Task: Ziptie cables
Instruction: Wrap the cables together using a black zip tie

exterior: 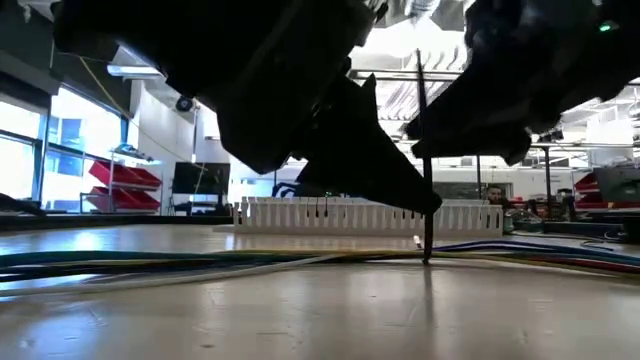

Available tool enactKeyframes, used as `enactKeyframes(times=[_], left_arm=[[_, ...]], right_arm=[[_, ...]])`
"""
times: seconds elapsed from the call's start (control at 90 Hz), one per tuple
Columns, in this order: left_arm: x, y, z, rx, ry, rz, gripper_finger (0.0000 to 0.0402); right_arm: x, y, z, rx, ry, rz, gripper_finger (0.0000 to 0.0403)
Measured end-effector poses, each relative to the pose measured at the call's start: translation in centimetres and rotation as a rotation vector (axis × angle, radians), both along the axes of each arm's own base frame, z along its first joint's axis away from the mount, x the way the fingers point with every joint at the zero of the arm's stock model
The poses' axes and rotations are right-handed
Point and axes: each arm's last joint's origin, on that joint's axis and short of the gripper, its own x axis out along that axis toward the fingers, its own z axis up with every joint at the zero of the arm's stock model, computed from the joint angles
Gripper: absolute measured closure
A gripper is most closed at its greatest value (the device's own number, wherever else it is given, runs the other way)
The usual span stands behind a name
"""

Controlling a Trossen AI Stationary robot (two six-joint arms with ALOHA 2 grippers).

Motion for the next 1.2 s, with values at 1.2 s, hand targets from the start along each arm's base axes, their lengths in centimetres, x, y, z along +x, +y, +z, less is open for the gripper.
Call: enactKeyframes(times=[1.2], left_arm=[[0.3, 0.6, 0.0, -0.022, 0.002, 0.0, 0.0401]], right_arm=[[1.7, 5.6, 6.4, -0.236, 0.003, 0.263, 0.0403]])
